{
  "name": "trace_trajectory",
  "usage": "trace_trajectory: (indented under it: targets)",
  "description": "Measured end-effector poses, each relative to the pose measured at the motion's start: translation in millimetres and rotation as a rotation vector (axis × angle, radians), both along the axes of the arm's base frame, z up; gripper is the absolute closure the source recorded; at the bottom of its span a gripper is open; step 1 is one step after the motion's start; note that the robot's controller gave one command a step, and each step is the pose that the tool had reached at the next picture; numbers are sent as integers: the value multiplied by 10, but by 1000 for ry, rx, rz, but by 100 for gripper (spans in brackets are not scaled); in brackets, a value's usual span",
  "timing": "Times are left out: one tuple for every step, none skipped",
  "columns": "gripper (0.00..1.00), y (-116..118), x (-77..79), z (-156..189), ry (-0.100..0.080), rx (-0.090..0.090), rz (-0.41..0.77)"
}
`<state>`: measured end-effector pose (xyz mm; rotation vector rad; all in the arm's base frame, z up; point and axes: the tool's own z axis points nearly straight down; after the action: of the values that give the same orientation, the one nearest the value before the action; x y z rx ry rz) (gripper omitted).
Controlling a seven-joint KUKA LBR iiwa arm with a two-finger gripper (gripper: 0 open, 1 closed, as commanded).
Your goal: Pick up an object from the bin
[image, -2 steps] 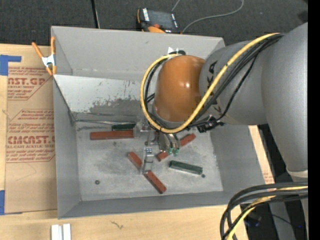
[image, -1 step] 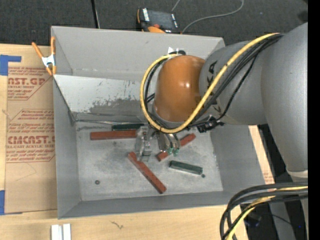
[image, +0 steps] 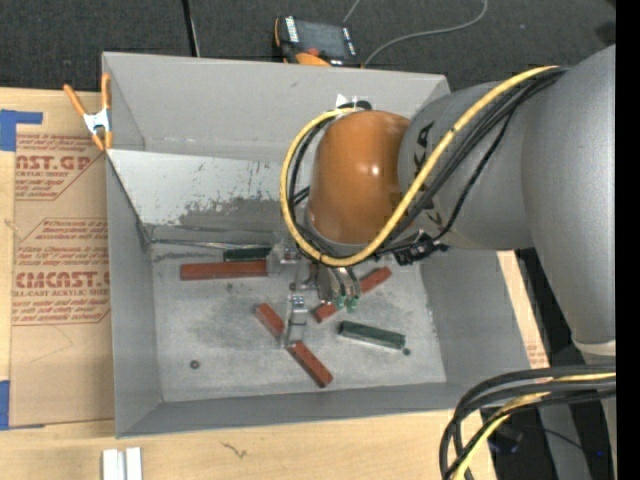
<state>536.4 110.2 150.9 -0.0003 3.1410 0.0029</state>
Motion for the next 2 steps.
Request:
trace_trajectory:
  targets:
    - [0,-313,167,-816,4,-3,5]
    - [0,-47,-265,-819,4,0,-189]
